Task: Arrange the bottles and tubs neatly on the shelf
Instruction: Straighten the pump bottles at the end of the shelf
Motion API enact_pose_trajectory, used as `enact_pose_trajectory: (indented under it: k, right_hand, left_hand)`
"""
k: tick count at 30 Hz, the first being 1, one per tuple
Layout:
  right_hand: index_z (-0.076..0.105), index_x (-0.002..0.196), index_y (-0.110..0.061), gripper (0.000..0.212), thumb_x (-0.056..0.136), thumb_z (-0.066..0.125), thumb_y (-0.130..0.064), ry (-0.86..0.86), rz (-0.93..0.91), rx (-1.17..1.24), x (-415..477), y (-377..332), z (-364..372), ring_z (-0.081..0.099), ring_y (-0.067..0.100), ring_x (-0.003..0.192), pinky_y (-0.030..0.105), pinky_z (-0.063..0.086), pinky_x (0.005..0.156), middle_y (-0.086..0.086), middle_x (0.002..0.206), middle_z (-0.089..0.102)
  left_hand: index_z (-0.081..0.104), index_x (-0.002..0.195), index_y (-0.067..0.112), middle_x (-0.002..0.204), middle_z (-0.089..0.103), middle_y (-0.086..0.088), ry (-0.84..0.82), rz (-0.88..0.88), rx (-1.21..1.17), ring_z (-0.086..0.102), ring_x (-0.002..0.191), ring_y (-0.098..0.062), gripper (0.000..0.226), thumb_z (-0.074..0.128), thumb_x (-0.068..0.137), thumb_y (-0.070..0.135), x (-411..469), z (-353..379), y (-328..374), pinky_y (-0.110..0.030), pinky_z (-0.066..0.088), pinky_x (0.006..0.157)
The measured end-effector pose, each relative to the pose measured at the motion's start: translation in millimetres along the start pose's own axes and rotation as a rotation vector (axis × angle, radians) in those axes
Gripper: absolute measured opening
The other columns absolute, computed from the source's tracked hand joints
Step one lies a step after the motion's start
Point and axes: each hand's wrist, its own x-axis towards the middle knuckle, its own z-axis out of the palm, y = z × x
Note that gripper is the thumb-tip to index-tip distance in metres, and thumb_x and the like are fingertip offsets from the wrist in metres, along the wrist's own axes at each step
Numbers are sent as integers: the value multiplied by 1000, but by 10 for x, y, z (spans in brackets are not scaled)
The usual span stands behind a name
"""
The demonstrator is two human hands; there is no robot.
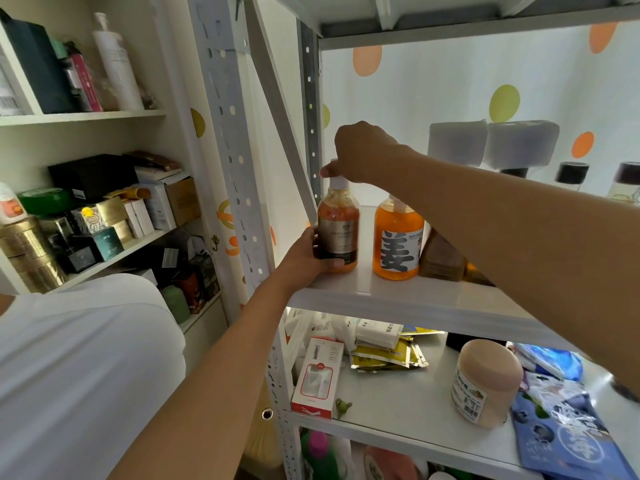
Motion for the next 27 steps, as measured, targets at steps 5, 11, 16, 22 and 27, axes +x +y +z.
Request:
enact_pose_trajectory:
  k: [5, 11, 16, 22, 27]
  right_hand:
    - [39, 60, -13, 51, 90, 65, -45, -7, 7, 3, -1, 29, -13, 43, 11, 51, 22, 30, 49, 0, 60, 46]
    - [40, 62, -12, 50, 88, 67, -45, -4, -13, 14, -44, 87, -54, 43, 11, 53, 22, 31, 51, -1, 62, 46]
    - [44, 65, -12, 47, 87, 68, -46, 7, -29, 26, -55, 137, -62, 50, 14, 60, 26, 36, 59, -1, 63, 47]
    - [54, 77, -6, 42, 88, 68, -44, 22, -11, 69, -111, 198, -97, 52, 14, 60, 27, 40, 65, -1, 63, 49]
    - [70, 102, -9, 38, 94, 58, -44, 205, 0, 231, -480, 291, -271, 61, 13, 84, 25, 44, 76, -1, 93, 68]
  left_hand:
    - [34, 140, 21, 136, 50, 2, -33, 37, -17, 47, 120, -14, 74, 78, 80, 26, -6, 61, 59, -30, 41, 103]
    - [37, 137, 22, 134, 52, 3, 11, 40, 2, 47, 112, -10, 77, 82, 76, 30, 27, 143, 63, -24, 41, 92]
    - [38, 137, 23, 135, 54, 1, 20, 27, 32, 52, 119, -16, 77, 82, 75, 35, 56, 168, 45, -28, 45, 96]
    - [39, 137, 23, 134, 55, 0, 22, 46, 50, 52, 121, -18, 73, 79, 77, 36, 25, 221, 107, -35, 44, 102]
    - [39, 137, 23, 135, 55, 1, 30, 17, 37, 53, 121, -20, 80, 83, 72, 39, 11, 228, 79, -35, 46, 100]
